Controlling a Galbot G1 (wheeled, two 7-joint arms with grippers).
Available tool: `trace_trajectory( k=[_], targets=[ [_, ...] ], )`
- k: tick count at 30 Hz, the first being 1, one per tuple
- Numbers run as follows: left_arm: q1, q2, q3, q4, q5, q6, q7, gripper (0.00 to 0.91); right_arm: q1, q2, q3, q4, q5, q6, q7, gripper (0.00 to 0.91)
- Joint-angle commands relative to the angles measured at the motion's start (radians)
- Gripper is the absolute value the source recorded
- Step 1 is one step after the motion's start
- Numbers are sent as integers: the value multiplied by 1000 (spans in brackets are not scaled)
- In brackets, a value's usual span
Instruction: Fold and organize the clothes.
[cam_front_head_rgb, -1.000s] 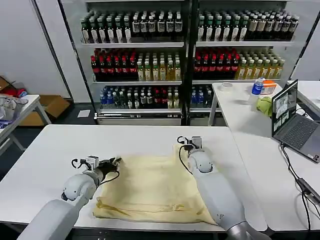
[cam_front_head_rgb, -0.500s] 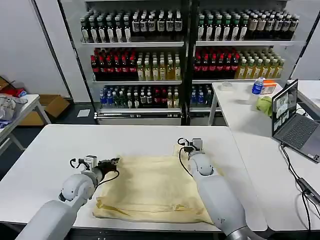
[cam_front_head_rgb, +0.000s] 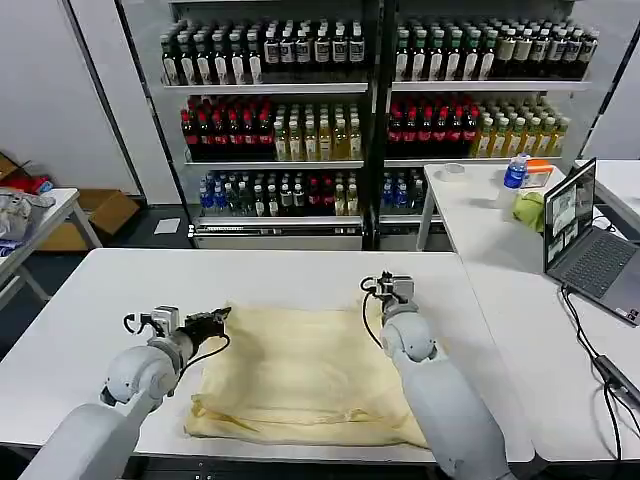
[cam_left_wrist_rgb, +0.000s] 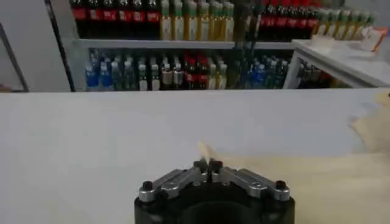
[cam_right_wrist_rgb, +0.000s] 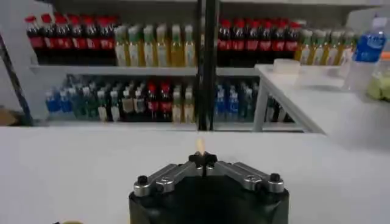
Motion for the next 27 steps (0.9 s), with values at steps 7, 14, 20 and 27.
trace_trajectory(
  k=[7, 14, 20, 27],
  targets=[
    [150, 39, -131, -136, -75, 1, 5, 10, -240, -112, 74, 368, -5, 13, 15, 0],
    [258, 40, -175, -221, -48, -1, 13, 10, -411, -137, 117, 508, -19, 8, 4, 0],
    [380, 34, -215, -279, 15, -27, 26, 10, -499, -153, 152, 598, -44, -25, -5, 0],
    [492, 25, -255, -366, 56, -42, 27, 10, -595, -157, 196, 674, -71, -75, -9, 0]
  ],
)
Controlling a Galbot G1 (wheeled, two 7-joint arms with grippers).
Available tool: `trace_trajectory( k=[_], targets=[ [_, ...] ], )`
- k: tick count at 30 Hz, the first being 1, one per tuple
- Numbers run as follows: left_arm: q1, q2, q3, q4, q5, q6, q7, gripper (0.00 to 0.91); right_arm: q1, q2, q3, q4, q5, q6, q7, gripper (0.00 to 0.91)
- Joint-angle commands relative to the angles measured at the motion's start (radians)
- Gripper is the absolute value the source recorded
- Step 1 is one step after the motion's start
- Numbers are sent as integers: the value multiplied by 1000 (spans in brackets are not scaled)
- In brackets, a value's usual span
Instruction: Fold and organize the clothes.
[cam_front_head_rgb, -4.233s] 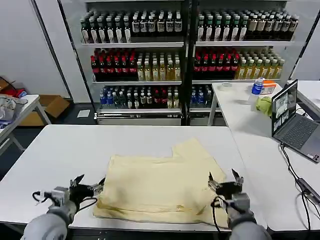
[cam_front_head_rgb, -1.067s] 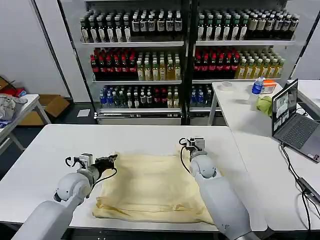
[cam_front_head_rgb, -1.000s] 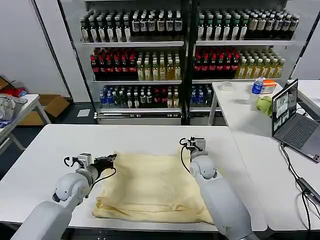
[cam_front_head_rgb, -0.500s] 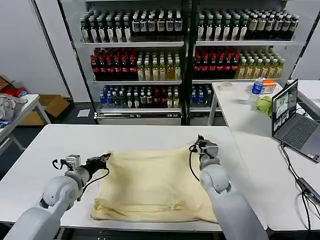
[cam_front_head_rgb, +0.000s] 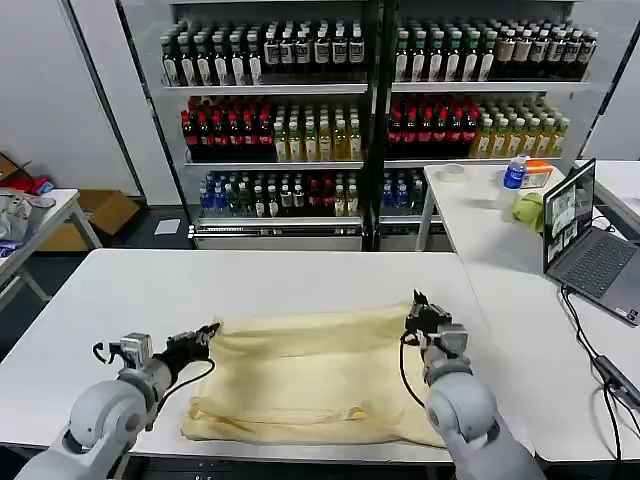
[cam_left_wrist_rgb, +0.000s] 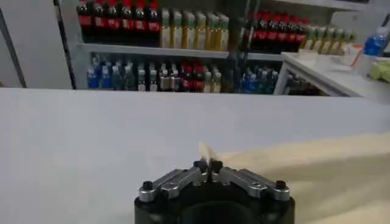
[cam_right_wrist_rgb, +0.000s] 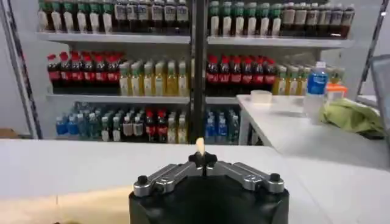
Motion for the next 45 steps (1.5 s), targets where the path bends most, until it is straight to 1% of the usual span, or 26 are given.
trace_trajectory(
  k=[1, 3, 7, 11, 18, 23, 24, 26, 27, 28, 29, 30, 35, 40, 42, 45],
  targets=[
    [212, -3, -67, -143, 67, -28, 6, 10, -174, -14, 54, 158, -24, -49, 0, 0],
    [229, -7, -64, -149, 106, -41, 8, 10, -192, -10, 57, 163, -32, -59, -1, 0],
    [238, -14, -62, -147, 119, -45, 7, 10, -213, 2, 52, 161, -48, -82, 4, 0],
    [243, -16, -56, -134, 141, -44, 9, 10, -225, 14, 44, 151, -63, -83, 6, 0],
    [235, -15, -48, -100, 150, -40, 9, 10, -234, 26, 37, 128, -64, -84, 9, 0],
    [229, -20, -42, -78, 165, -39, 14, 10, -217, 39, 26, 97, -73, -84, 13, 0],
    [225, -21, -41, -73, 166, -39, 14, 30, -212, 42, 23, 90, -76, -83, 13, 0],
    [221, -23, -40, -68, 168, -39, 14, 474, -202, 48, 15, 80, -82, -84, 9, 0],
    [219, -23, -40, -65, 171, -39, 14, 877, -197, 50, 10, 74, -86, -84, 7, 0],
    [219, -23, -40, -64, 174, -39, 15, 907, -194, 51, 8, 70, -87, -84, 5, 333],
    [218, -23, -40, -61, 182, -40, 18, 907, -191, 53, 3, 62, -94, -84, 4, 524],
    [218, -23, -40, -61, 184, -42, 20, 907, -188, 54, -1, 56, -99, -84, 2, 907],
    [217, -25, -42, -63, 199, -48, 20, 907, -180, 62, -16, 39, -121, -84, -12, 907],
    [225, -28, -55, -88, 211, -63, 5, 907, -182, 61, -21, 63, -129, -80, -16, 907],
    [238, -36, -73, -111, 209, -74, -12, 907, -199, 57, -14, 86, -141, -53, -17, 907],
    [269, -56, -110, -154, 188, -80, -41, 907, -224, 53, -5, 117, -154, -37, -19, 907]
  ],
)
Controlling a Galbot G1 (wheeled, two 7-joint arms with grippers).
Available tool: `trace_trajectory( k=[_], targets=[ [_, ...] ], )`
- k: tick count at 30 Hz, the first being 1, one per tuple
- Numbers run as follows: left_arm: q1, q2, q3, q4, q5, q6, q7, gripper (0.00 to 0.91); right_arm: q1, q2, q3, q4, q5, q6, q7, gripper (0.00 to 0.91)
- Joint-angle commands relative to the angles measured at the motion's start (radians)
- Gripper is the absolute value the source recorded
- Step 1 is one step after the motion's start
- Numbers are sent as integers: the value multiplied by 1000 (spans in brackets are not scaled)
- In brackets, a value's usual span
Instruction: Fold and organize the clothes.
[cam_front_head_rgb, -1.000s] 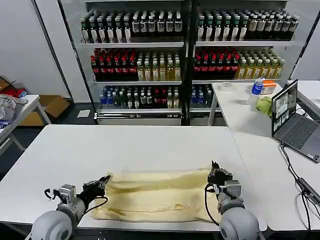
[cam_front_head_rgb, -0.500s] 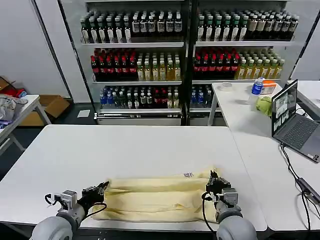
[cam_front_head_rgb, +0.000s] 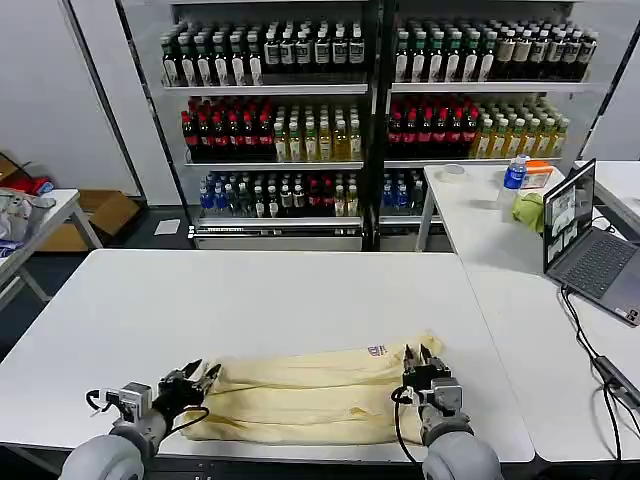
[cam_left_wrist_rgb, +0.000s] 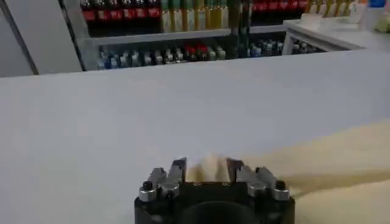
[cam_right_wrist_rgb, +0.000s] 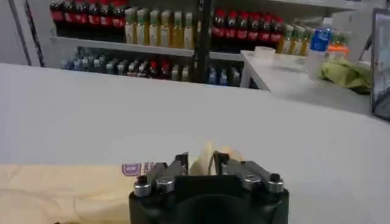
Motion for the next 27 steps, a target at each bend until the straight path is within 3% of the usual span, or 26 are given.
trace_trajectory(
  k=[1, 7, 16, 27],
  targets=[
    [58, -29, -67, -73, -21, -21, -62, 907, -53, 0, 11, 60, -28, 41, -4, 907],
    [131, -98, -119, -142, -77, -59, -130, 907, -111, -2, 61, 105, -30, 73, -1, 907],
    [161, -207, -69, -127, -63, -77, -144, 907, -134, -8, 102, 118, -21, 86, 1, 907],
    [151, -262, -25, -51, -5, -92, -143, 907, -139, -13, 115, 115, -15, 90, 3, 907]
  ],
)
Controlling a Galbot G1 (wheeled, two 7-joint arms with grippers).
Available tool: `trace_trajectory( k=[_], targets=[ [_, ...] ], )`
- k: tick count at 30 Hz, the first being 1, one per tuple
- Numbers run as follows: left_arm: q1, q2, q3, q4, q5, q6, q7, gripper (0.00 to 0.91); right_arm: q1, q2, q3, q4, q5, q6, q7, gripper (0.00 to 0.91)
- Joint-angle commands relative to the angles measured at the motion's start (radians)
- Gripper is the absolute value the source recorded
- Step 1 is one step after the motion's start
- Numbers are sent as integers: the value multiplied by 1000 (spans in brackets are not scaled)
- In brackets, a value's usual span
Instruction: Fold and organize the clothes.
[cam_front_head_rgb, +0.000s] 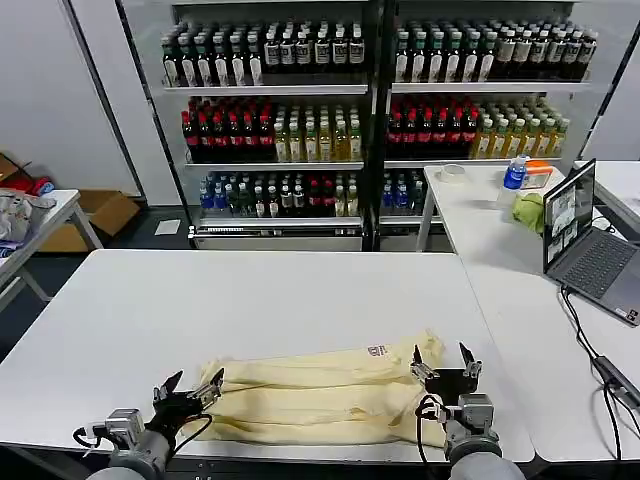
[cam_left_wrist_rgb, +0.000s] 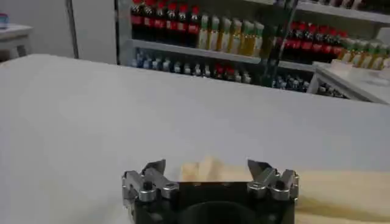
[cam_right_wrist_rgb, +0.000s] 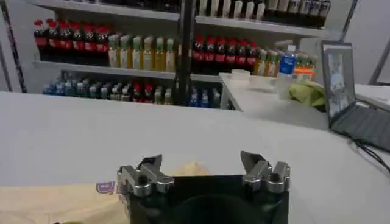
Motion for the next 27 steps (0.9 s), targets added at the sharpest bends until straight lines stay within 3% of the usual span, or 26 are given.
trace_trajectory(
  k=[1, 10, 11, 12, 13, 14, 27],
  targets=[
    [26, -79, 34, 50, 64, -15, -13, 907, -16, -1, 19, 11, 2, 8, 0, 907],
    [4, -96, 71, 93, 112, -22, -17, 887, -11, -3, 24, 13, 7, 9, 0, 907],
    [1, -93, 74, 97, 110, -27, -17, 564, -12, -3, 24, 13, 6, 9, 1, 907],
    [-2, -93, 76, 100, 109, -32, -17, 383, -13, -1, 23, 14, 6, 9, 1, 907],
    [-4, -93, 77, 102, 107, -37, -18, 50, -14, -1, 23, 15, 6, 9, 1, 907],
    [-5, -94, 78, 102, 103, -42, -19, 10, -14, 0, 23, 16, 6, 9, 1, 907],
    [6, -107, 72, 87, 41, -75, -20, 10, -15, 5, 28, 21, 6, 6, 4, 907]
  ],
)
